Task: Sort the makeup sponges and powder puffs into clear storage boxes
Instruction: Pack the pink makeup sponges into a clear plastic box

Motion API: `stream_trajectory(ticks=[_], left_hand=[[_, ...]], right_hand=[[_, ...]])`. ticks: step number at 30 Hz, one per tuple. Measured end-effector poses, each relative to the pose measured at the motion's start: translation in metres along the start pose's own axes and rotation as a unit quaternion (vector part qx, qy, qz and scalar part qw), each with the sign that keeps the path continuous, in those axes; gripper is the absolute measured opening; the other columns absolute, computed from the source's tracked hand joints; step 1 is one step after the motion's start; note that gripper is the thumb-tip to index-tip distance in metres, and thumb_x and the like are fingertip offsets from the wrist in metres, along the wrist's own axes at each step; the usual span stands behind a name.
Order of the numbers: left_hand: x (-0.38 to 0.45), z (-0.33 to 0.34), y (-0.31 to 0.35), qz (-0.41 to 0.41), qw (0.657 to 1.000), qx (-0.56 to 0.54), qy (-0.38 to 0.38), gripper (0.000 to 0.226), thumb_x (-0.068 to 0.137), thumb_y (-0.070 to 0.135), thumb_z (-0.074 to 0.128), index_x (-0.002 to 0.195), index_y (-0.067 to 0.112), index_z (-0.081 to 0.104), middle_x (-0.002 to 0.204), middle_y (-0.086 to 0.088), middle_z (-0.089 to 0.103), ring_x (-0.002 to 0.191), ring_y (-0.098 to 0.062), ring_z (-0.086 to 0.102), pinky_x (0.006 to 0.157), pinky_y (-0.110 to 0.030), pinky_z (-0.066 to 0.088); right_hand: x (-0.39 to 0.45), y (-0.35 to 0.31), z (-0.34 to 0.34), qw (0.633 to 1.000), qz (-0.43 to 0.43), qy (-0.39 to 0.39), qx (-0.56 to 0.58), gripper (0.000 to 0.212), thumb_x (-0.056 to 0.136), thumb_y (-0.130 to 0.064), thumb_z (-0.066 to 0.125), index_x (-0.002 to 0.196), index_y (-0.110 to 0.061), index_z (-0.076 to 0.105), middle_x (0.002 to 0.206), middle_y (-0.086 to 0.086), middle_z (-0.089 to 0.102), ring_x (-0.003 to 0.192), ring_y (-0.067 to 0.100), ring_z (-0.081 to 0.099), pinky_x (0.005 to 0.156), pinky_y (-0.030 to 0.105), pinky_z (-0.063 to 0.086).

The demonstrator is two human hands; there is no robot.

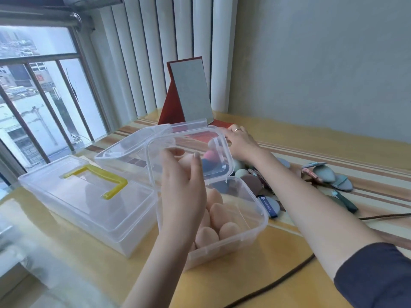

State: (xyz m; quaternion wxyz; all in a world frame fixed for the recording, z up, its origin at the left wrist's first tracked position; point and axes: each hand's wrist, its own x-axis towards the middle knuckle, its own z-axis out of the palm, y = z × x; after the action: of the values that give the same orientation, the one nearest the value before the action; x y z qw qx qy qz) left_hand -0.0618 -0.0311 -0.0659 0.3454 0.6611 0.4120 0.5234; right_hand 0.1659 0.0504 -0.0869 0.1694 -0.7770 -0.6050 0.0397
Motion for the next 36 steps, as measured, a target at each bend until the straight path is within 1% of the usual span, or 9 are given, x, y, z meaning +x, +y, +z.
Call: stream_trajectory(ticks=[5, 8, 12, 16, 19, 23, 26, 30, 36], left_hand=[[-0.003, 0.003, 0.0, 0.024, 0.998, 0.058, -0.015, 0.015, 0.097, 0.034, 0.046, 0.107, 0.028, 0.037, 0.089, 0.029, 0.037, 0.081, 0.029, 0.035, 0.062, -0.006, 0.032], [-0.004, 0.002, 0.002, 0.017, 0.997, 0.068, -0.029, 0.019, 0.098, 0.036, 0.042, 0.112, 0.025, 0.037, 0.096, 0.02, 0.041, 0.079, 0.003, 0.035, 0.067, -0.025, 0.029], [-0.005, 0.001, 0.005, 0.011, 0.996, 0.077, -0.05, 0.02, 0.098, 0.039, 0.039, 0.111, 0.025, 0.035, 0.114, 0.009, 0.054, 0.097, -0.009, 0.049, 0.069, -0.031, 0.033], [-0.005, 0.0, 0.007, 0.006, 0.996, 0.076, -0.052, 0.017, 0.099, 0.035, 0.039, 0.11, 0.022, 0.039, 0.111, 0.001, 0.059, 0.098, -0.02, 0.056, 0.073, -0.035, 0.042], [-0.003, 0.001, 0.005, -0.007, 0.998, 0.054, -0.04, 0.019, 0.099, 0.032, 0.041, 0.113, 0.02, 0.043, 0.114, 0.001, 0.057, 0.099, -0.018, 0.054, 0.072, -0.029, 0.034], [0.004, 0.003, 0.0, -0.023, 0.999, 0.006, -0.045, 0.025, 0.097, 0.024, 0.04, 0.119, 0.023, 0.051, 0.12, 0.001, 0.054, 0.102, -0.007, 0.051, 0.085, -0.026, 0.037], [0.005, 0.002, 0.004, -0.043, 0.994, -0.068, -0.075, 0.032, 0.091, 0.015, 0.038, 0.1, 0.024, 0.068, 0.107, 0.003, 0.06, 0.106, -0.013, 0.054, 0.089, -0.04, 0.051], [0.006, -0.004, 0.02, -0.102, 0.975, -0.155, -0.122, 0.026, 0.094, 0.028, 0.048, 0.089, 0.012, 0.068, 0.077, -0.002, 0.06, 0.081, -0.019, 0.06, 0.058, -0.032, 0.057], [0.006, -0.015, 0.023, -0.056, 0.966, -0.164, -0.191, 0.034, 0.083, 0.045, 0.067, 0.096, 0.014, 0.068, 0.09, -0.009, 0.07, 0.075, -0.009, 0.065, 0.054, -0.023, 0.054]], right_hand=[[0.017, -0.011, 0.004, 0.983, 0.007, -0.112, 0.148, 0.096, 0.061, -0.068, 0.072, 0.144, -0.033, 0.038, 0.16, 0.003, 0.013, 0.145, 0.03, 0.007, 0.117, 0.055, 0.01], [0.022, -0.019, 0.01, 0.976, -0.025, -0.154, 0.149, 0.048, 0.048, -0.075, 0.058, 0.084, -0.044, 0.065, 0.118, 0.007, 0.058, 0.121, 0.032, 0.046, 0.105, 0.053, 0.035], [0.021, -0.019, 0.017, 0.977, -0.032, -0.146, 0.153, 0.023, 0.052, -0.056, 0.049, 0.059, -0.036, 0.058, 0.086, 0.006, 0.055, 0.084, 0.025, 0.051, 0.09, 0.048, 0.045], [0.01, -0.024, 0.013, 0.966, -0.013, -0.129, 0.224, 0.022, 0.073, -0.034, 0.069, 0.065, -0.017, 0.059, 0.067, -0.005, 0.053, 0.07, 0.019, 0.051, 0.072, 0.033, 0.041], [-0.002, -0.017, 0.005, 0.955, 0.073, 0.075, 0.278, 0.038, 0.086, -0.028, 0.062, 0.064, 0.002, 0.057, 0.069, 0.018, 0.058, 0.065, 0.032, 0.048, 0.063, 0.03, 0.032], [-0.041, -0.005, -0.038, 0.867, 0.142, 0.3, 0.373, 0.035, 0.097, -0.042, 0.05, 0.074, -0.019, 0.062, 0.078, -0.002, 0.061, 0.075, 0.016, 0.051, 0.061, 0.026, 0.04], [-0.076, -0.025, -0.057, 0.844, 0.066, 0.288, 0.448, 0.028, 0.096, -0.041, 0.052, 0.075, -0.029, 0.066, 0.081, -0.012, 0.061, 0.079, 0.006, 0.055, 0.072, 0.022, 0.048], [-0.115, -0.067, -0.046, 0.875, -0.047, 0.215, 0.431, 0.025, 0.098, -0.031, 0.053, 0.077, -0.025, 0.065, 0.08, -0.008, 0.058, 0.074, 0.0, 0.054, 0.068, 0.014, 0.045], [-0.143, -0.098, -0.036, 0.868, -0.051, 0.132, 0.477, 0.029, 0.098, -0.043, 0.046, 0.09, -0.025, 0.067, 0.095, 0.002, 0.07, 0.093, 0.013, 0.067, 0.078, 0.023, 0.054]])
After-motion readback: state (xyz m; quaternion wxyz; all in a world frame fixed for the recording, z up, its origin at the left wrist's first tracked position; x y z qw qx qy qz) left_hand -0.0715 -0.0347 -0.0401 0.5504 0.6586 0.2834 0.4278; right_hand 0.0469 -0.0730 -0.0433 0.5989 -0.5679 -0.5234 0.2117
